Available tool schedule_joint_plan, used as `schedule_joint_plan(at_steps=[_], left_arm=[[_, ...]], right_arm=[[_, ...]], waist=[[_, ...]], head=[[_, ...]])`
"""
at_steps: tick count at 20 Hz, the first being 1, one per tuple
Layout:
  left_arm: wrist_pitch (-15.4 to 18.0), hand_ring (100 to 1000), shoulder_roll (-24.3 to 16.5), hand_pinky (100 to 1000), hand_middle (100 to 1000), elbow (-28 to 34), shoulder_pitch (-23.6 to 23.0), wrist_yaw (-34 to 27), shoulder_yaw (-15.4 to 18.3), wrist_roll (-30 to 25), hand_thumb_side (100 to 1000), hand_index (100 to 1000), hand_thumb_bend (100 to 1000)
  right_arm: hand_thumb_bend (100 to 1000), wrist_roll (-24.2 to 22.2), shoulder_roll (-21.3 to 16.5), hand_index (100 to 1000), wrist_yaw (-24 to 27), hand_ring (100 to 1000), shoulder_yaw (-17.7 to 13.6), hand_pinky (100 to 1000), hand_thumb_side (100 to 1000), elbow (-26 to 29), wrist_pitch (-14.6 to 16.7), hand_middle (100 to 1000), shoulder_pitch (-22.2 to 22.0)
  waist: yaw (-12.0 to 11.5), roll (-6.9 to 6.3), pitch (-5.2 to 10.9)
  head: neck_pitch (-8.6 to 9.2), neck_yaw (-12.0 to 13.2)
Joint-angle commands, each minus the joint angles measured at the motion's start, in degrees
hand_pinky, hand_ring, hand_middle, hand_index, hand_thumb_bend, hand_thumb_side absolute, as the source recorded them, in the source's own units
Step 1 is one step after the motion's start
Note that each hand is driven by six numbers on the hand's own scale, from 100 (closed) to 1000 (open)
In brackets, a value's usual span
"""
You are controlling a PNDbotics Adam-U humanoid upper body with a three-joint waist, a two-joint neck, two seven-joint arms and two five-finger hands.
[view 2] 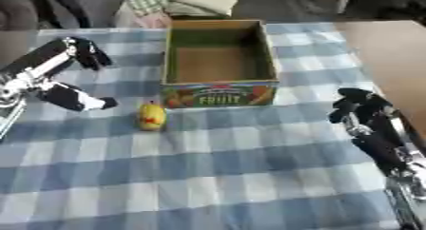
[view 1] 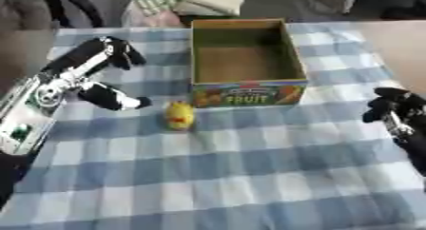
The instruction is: Pick up objects on the table and place them in the box.
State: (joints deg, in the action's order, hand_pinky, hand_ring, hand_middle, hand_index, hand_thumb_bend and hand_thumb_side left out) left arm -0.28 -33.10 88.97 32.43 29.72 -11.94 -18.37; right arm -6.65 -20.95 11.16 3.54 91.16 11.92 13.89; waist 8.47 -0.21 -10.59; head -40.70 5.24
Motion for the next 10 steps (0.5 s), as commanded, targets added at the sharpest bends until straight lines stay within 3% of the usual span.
schedule_joint_plan(at_steps=[1, 10], left_arm=[[0.3, 615, 0.3, 667, 614, -1.0, 1.9, 1.2, -0.6, -0.1, 232, 712, 641], [1.8, 609, 4.0, 663, 609, -6.7, 4.9, 5.4, -3.6, 0.2, 225, 710, 649]], right_arm=[[100, -0.2, -0.9, 767, 0.0, 562, -0.2, 584, 368, 1.0, 0.1, 576, 0.8], [100, -0.3, -0.7, 767, 0.0, 562, -0.1, 584, 369, 0.9, 0.0, 576, 0.8]], waist=[[0.1, 0.07, 0.75], [0.6, 0.01, 0.69]], head=[[0.58, 0.3], [0.65, 0.6]])
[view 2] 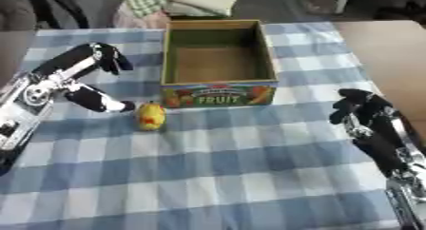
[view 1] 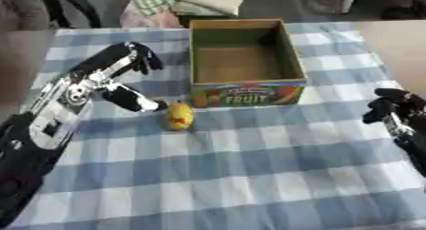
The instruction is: Pick up objects on the table and place them in the box.
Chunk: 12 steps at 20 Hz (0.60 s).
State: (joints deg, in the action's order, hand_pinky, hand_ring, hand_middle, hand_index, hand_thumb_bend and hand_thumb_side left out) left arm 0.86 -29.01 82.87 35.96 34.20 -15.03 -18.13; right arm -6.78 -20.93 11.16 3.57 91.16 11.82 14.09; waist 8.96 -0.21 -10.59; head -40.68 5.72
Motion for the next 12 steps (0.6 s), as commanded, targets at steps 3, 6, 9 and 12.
schedule_joint_plan(at_steps=[3, 6, 9, 12], left_arm=[[1.4, 610, 0.4, 664, 610, -1.5, 1.6, 1.4, -1.4, -0.9, 225, 710, 650], [1.8, 612, 0.5, 664, 611, -1.9, 1.5, 1.7, -1.9, -1.8, 225, 711, 651], [2.1, 612, 0.7, 664, 611, -2.4, 1.3, 1.9, -2.4, -2.5, 224, 712, 653], [2.3, 611, 0.9, 663, 611, -2.9, 1.3, 2.2, -2.7, -2.7, 224, 712, 657]], right_arm=[[100, -0.1, -0.8, 767, 0.0, 562, -0.2, 584, 369, 0.9, 0.1, 576, 0.6], [100, -0.1, -0.7, 767, 0.0, 561, -0.2, 584, 370, 0.9, 0.1, 576, 0.6], [100, -0.2, -0.7, 767, 0.0, 561, -0.1, 584, 370, 0.8, 0.1, 577, 0.6], [100, -0.2, -0.7, 767, 0.0, 561, -0.1, 584, 371, 0.8, 0.1, 576, 0.6]], waist=[[0.3, -0.04, 0.68], [0.4, -0.11, 0.69], [0.3, -0.19, 0.78], [0.4, -0.18, 0.8]], head=[[0.61, 0.0], [0.61, 0.0], [0.58, -0.1], [0.61, -0.1]])
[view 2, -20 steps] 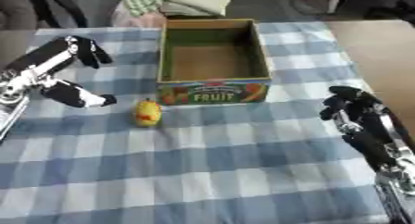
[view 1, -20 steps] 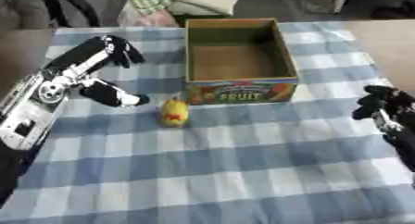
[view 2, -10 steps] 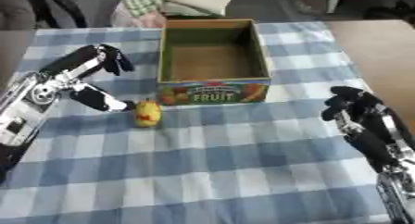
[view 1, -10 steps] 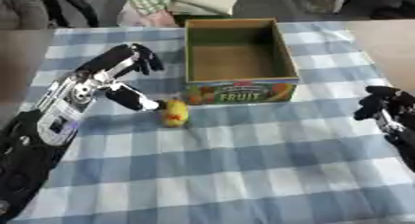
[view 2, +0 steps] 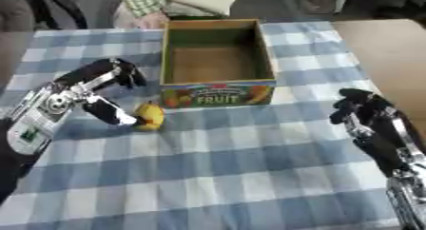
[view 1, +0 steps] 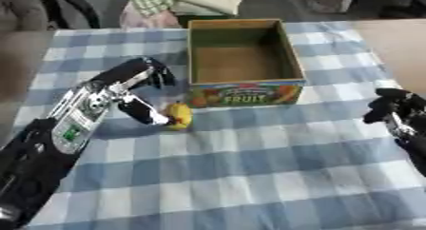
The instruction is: Pick up objects on the table and place them in the box.
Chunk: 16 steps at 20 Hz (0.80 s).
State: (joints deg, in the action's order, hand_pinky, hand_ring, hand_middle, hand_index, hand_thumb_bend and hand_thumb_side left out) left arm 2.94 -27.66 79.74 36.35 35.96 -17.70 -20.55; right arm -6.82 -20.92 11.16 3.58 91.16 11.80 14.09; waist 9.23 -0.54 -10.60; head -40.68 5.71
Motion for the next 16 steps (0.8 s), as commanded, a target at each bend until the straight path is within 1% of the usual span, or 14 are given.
schedule_joint_plan(at_steps=[1, 6, 7, 9, 10, 12, 13, 14, 15, 16], left_arm=[[0.3, 612, -0.3, 663, 611, 0.0, 0.9, 0.6, -0.2, -0.4, 226, 713, 660], [0.9, 610, 0.0, 662, 607, -1.0, 1.1, 1.8, -0.8, -1.9, 205, 712, 668], [1.1, 603, 0.1, 660, 597, -1.1, 1.1, 2.0, -0.9, -2.2, 179, 706, 667], [1.3, 586, 0.2, 655, 575, -1.4, 1.1, 2.3, -1.0, -2.7, 139, 689, 624], [1.3, 573, 0.2, 651, 560, -1.5, 1.1, 2.4, -1.0, -2.7, 109, 672, 588], [1.2, 503, 0.3, 618, 474, -1.8, 1.2, 2.8, -1.0, -2.3, 100, 564, 388], [0.9, 475, 0.4, 604, 437, -1.9, 1.2, 2.9, -0.9, -1.5, 100, 523, 253], [0.6, 463, 0.4, 596, 419, -2.0, 1.3, 3.0, -0.8, -0.5, 100, 504, 213], [0.1, 417, 0.5, 574, 347, -2.1, 1.3, 3.0, -0.7, 0.7, 100, 426, 100], [-0.4, 398, 0.6, 564, 316, -2.1, 1.3, 2.8, -0.6, 2.3, 100, 392, 100]], right_arm=[[100, -0.2, -0.7, 767, 0.0, 561, -0.1, 584, 370, 0.8, 0.1, 576, 0.6], [100, -0.2, -0.7, 767, 0.0, 561, -0.1, 584, 370, 0.8, 0.1, 576, 0.6], [100, -0.2, -0.7, 767, 0.0, 561, -0.1, 584, 371, 0.8, 0.1, 577, 0.6], [100, -0.2, -0.7, 767, 0.0, 561, -0.1, 584, 370, 0.8, 0.1, 577, 0.6], [100, -0.2, -0.7, 767, 0.0, 561, -0.1, 584, 371, 0.8, 0.1, 576, 0.6], [100, -0.2, -0.7, 767, 0.0, 561, -0.1, 584, 371, 0.8, 0.1, 577, 0.6], [100, -0.2, -0.6, 767, 0.1, 561, -0.1, 584, 371, 0.8, 0.1, 577, 0.6], [100, -0.2, -0.6, 767, 0.1, 561, -0.1, 584, 371, 0.8, 0.1, 577, 0.6], [100, -0.2, -0.6, 767, 0.1, 561, -0.1, 584, 371, 0.8, 0.1, 577, 0.6], [100, -0.2, -0.6, 767, 0.1, 561, -0.1, 584, 371, 0.8, 0.1, 577, 0.6]], waist=[[0.1, 0.17, 0.8], [0.2, 0.22, 0.74], [0.2, 0.22, 0.74], [0.2, 0.21, 0.75], [0.2, 0.21, 0.75], [0.2, 0.22, 0.77], [0.2, 0.24, 0.76], [0.2, 0.26, 0.75], [0.2, 0.29, 0.75], [0.2, 0.3, 0.75]], head=[[0.62, 0.0], [0.63, 0.1], [0.62, 0.1], [0.61, 0.1], [0.61, 0.1], [0.62, 0.1], [0.65, 0.1], [0.67, 0.1], [0.68, 0.1], [0.67, 0.1]])
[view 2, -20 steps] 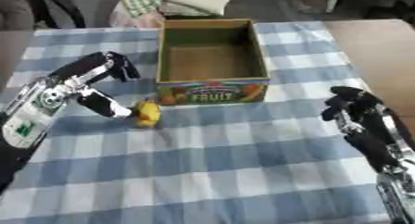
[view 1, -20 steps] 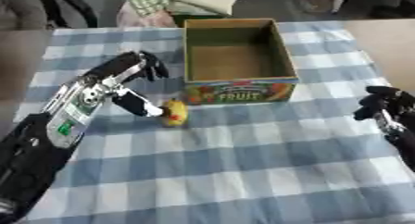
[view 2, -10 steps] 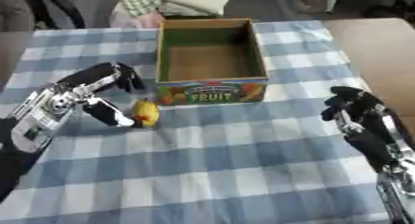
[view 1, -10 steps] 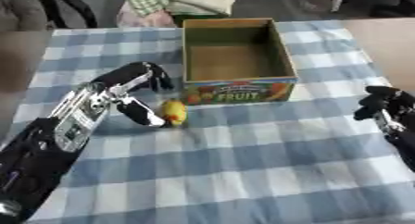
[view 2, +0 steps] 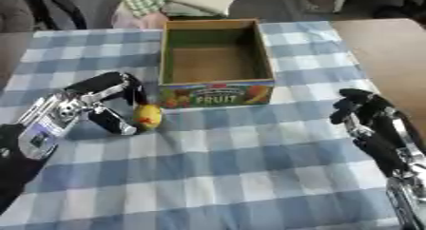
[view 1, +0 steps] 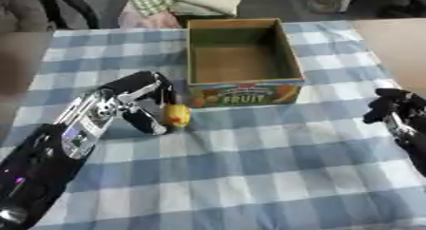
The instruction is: Pick up objects on the table and place them in the box.
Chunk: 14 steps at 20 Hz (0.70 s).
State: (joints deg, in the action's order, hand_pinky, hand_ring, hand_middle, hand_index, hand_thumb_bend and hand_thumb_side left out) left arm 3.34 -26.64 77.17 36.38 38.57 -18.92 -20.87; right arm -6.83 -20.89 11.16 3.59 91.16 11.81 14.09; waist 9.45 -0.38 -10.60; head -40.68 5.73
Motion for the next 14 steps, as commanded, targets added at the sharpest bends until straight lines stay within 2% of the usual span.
schedule_joint_plan(at_steps=[1, 2, 3, 5, 11, 14], left_arm=[[-1.4, 359, -0.4, 548, 252, 0.5, 1.3, -0.2, 0.6, 4.1, 100, 322, 100], [-1.8, 356, -0.4, 547, 246, 0.5, 1.3, -0.5, 0.6, 5.3, 100, 315, 100], [-2.1, 338, -0.4, 541, 206, 0.6, 1.2, -0.8, 0.6, 6.1, 100, 259, 100], [-2.6, 325, -0.6, 537, 180, 1.1, 1.2, -1.5, 0.7, 6.9, 100, 196, 100], [-4.2, 325, -3.1, 539, 181, 6.5, 2.5, -3.3, 2.6, 7.7, 100, 165, 100], [-5.1, 327, -4.9, 541, 183, 8.7, 5.4, -3.4, 3.6, 8.1, 100, 169, 100]], right_arm=[[100, -0.2, -0.7, 767, 0.1, 561, -0.1, 584, 371, 0.8, 0.1, 577, 0.6], [100, -0.2, -0.7, 767, 0.1, 561, -0.1, 584, 371, 0.8, 0.1, 577, 0.6], [100, -0.2, -0.7, 767, 0.1, 561, -0.1, 584, 371, 0.8, 0.1, 577, 0.6], [100, -0.2, -0.7, 767, 0.1, 561, -0.1, 584, 371, 0.8, 0.1, 577, 0.6], [100, -0.2, -0.8, 767, 0.1, 561, -0.2, 584, 370, 0.7, 0.2, 577, 0.5], [100, -0.2, -0.9, 767, 0.1, 561, -0.2, 584, 370, 0.7, 0.2, 577, 0.5]], waist=[[0.0, 0.16, 0.75], [0.0, 0.17, 0.75], [0.0, 0.16, 0.76], [-0.1, 0.13, 0.8], [-0.3, 0.07, 1.06], [-0.3, 0.02, 1.18]], head=[[0.65, 0.1], [0.65, 0.1], [0.64, 0.1], [0.62, 0.1], [0.45, -0.1], [0.54, -0.2]])
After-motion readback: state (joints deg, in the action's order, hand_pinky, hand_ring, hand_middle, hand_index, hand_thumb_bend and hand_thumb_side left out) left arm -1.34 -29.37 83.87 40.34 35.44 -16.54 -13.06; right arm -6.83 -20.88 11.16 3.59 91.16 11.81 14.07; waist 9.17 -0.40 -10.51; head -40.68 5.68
